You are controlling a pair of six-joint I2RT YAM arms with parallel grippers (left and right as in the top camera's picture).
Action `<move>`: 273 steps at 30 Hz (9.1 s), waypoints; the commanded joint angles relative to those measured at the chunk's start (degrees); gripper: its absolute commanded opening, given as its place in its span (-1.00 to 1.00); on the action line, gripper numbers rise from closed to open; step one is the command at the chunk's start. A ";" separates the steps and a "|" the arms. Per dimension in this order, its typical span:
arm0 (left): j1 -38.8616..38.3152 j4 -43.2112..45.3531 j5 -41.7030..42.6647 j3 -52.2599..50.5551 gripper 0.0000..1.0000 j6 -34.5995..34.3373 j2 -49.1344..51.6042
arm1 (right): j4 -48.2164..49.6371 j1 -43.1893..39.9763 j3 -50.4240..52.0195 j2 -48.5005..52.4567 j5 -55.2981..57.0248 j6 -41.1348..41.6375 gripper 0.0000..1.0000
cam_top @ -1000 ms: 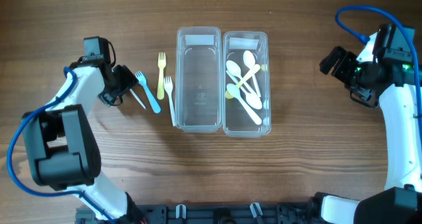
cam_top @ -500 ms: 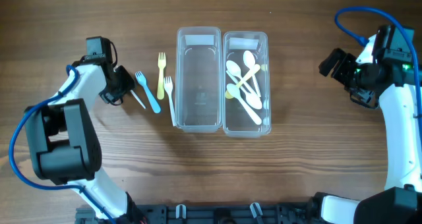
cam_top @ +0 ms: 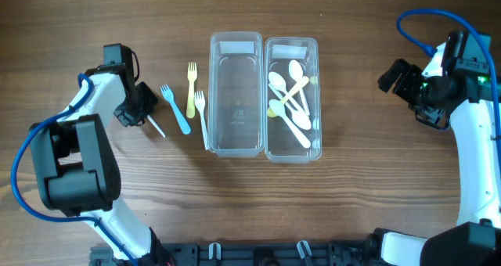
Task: Pack container
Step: 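Grasp the white fork with the left gripper, then drop the white fork into the left container, then grasp the light-blue fork with the left gripper, then place the light-blue fork into the left container, then move the left gripper back toward the remaining forks, then grasp the white fork beside the yellow fork with the left gripper, then drop the white fork into the left container, then lower the left gripper onto the yellow fork and grasp it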
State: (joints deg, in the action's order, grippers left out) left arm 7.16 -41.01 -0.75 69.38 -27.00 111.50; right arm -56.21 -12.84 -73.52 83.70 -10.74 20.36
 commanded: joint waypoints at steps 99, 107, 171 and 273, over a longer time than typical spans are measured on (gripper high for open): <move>-12.52 -22.32 -0.13 23.08 -0.92 3.13 -1.05 | -0.63 0.02 0.17 0.85 -0.70 0.63 0.99; -20.63 -18.58 3.28 24.94 -0.92 6.78 -13.27 | -0.22 0.02 0.17 0.85 -0.72 0.66 1.00; -28.87 -18.93 -5.18 28.13 -0.91 9.64 9.68 | -1.09 0.02 0.17 0.85 -0.74 0.66 1.00; -16.00 -17.53 -2.10 29.22 -0.02 20.28 11.65 | -0.87 0.02 0.17 0.85 -0.76 0.68 1.00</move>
State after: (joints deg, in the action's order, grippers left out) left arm -8.71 -59.42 -2.74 99.63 -9.65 118.54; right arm -57.04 -12.84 -73.52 83.70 -10.74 20.36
